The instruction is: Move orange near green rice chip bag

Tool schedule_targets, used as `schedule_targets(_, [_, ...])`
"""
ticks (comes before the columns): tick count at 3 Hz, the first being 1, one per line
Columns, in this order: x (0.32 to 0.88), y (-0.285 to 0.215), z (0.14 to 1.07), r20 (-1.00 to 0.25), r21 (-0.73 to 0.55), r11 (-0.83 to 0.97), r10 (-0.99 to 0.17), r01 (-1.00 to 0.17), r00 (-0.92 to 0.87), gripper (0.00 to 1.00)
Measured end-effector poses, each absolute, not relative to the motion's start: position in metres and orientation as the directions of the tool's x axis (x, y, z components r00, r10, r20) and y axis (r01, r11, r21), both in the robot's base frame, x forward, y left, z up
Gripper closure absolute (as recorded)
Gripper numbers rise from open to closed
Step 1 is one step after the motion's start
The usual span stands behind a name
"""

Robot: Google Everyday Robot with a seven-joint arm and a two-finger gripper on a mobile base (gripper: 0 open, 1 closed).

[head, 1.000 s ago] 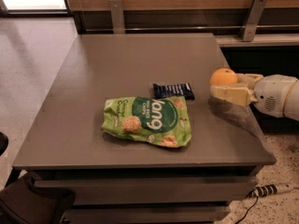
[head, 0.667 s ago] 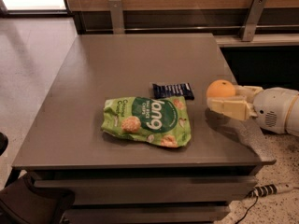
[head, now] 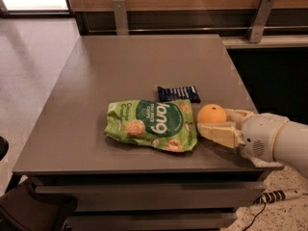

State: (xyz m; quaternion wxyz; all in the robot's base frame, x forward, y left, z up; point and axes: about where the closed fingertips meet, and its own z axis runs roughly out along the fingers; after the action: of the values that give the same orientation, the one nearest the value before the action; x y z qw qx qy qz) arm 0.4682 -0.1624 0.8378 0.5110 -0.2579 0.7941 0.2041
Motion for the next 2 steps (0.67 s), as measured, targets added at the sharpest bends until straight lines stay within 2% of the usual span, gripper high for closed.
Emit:
schedule_targets(1, [0.4641,-0.1499,0.8201,-0.908,0.028,0.793,-0.234,-0.609,-0.347,0.85])
schedule_targets(2, [0.4638,-0.1487,0.8202,-0.908,0.024,0.794,-0.237,-0.608,-0.346,0.61])
